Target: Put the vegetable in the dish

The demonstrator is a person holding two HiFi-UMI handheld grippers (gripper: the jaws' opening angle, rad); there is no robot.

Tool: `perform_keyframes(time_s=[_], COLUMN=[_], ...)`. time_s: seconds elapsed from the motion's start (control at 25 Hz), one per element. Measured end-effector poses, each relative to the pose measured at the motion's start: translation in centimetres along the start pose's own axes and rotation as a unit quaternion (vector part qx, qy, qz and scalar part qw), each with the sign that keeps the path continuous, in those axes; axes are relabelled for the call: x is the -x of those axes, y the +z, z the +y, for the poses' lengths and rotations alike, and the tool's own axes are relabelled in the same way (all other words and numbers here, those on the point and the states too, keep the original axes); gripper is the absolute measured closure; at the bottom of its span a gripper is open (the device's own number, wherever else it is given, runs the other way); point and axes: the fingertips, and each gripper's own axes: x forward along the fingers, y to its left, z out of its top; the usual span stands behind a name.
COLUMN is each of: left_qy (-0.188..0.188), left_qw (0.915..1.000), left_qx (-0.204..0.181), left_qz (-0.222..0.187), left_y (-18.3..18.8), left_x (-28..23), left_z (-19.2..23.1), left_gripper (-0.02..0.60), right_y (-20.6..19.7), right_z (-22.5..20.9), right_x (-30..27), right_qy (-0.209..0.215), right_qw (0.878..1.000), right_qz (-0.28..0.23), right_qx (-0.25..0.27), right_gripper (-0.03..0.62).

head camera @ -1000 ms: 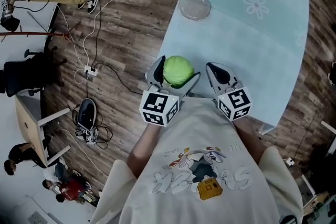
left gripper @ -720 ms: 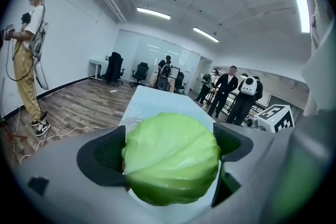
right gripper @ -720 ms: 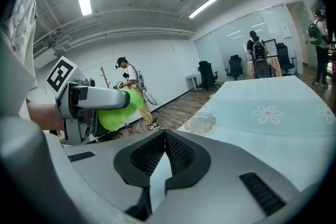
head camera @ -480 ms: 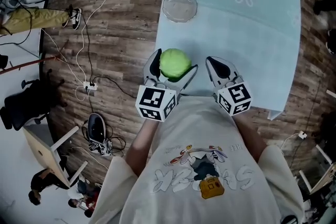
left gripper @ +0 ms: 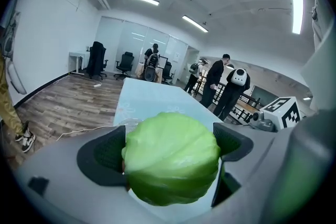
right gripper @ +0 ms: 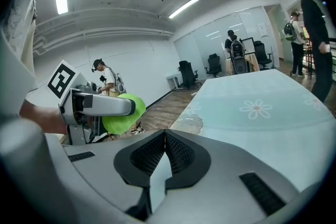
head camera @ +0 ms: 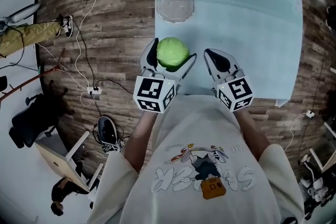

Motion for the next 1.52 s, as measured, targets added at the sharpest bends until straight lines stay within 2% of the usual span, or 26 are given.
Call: perform_keyframes(time_s=[0.36,0.8,1.24,1.52], left_qy=[-0.022,-0.031,-0.037,-0.024], left_qw=[0.9993,0.9985,0.9966,0.9954], left_qx=[-0.020,-0.017,-0.017,-0.010], left_qz=[0.024,0.043,0.071,0.092], left_y=[-0.2,-0.8,-2.1,-3.3], left_x=[-3.2,-7.6,-13.0,-16.3], left_z=[2.8,6.3,9.1,11.3], left_gripper=[0.057,0.057,0.057,0.057], right_y=[0.1,-0.8,-1.5,-2.1], right_z=[-0.8,-2.9,-4.2,-4.8], right_x=[-2.8,-5.8,-8.2,-9.5], right_qy=[-0.027,-0.064,-0.060,-0.059], right_qw=[0.999,0.997,0.996,0.995], right_qz=[0.008,0.028,0.050,0.057], right_qx=[-0.021,-0.045,-0.041,-0.055], right_gripper=[0.574,0.574,0.574,0.574])
